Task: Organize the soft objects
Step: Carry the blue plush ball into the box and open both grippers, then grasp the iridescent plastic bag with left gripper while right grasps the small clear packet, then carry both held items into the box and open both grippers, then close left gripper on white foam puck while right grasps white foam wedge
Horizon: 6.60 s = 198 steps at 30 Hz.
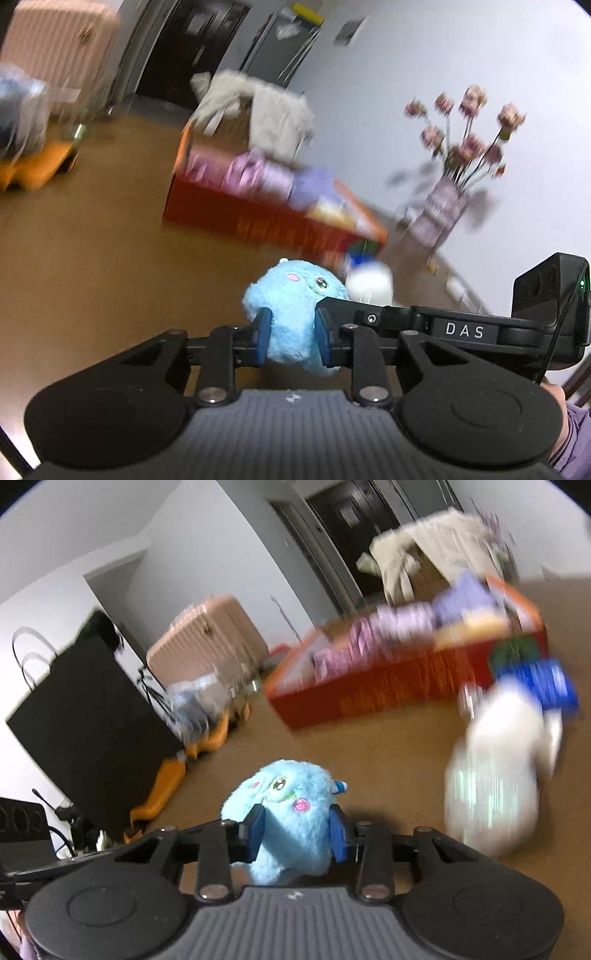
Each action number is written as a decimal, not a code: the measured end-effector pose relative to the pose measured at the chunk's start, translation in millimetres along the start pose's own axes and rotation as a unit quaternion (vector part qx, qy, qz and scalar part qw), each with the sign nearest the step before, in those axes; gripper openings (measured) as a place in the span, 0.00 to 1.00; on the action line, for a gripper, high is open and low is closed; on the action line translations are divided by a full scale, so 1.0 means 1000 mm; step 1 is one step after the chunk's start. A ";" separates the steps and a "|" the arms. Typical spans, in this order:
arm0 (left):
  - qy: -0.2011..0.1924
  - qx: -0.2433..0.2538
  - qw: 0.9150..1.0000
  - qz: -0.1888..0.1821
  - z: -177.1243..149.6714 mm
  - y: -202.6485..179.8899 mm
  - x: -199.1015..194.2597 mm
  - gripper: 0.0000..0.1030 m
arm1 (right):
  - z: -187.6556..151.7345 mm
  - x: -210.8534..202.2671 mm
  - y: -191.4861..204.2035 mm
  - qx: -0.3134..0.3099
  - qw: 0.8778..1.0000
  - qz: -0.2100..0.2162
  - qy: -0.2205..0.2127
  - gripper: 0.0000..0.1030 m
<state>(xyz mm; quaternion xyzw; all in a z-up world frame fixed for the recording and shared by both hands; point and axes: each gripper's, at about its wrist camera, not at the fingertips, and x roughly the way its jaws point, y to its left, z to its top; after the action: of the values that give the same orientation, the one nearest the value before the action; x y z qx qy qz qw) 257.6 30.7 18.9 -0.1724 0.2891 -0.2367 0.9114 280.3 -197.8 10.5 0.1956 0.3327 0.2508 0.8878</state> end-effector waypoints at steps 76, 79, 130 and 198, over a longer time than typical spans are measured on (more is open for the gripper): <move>0.068 0.174 0.982 0.031 -0.042 -0.114 0.125 0.35 | 0.009 -0.109 -0.085 -0.041 0.980 -0.173 -0.089 0.68; 0.062 0.138 0.988 0.018 -0.030 -0.093 0.102 0.34 | 0.027 -0.074 -0.077 -0.081 0.982 -0.158 -0.071 0.67; 0.022 0.113 0.989 0.088 0.132 -0.056 0.145 0.35 | 0.140 0.003 -0.059 -0.101 0.988 -0.110 -0.042 0.23; 0.004 0.175 0.983 0.060 -0.043 -0.130 0.069 0.84 | -0.029 -0.124 -0.095 0.001 0.983 -0.166 -0.083 0.62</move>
<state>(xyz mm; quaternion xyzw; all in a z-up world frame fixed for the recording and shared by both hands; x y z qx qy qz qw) 238.3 -121.8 13.6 0.0089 0.2569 -0.2293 0.9388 209.3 -339.3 2.3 0.1589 0.2856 0.0825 0.9415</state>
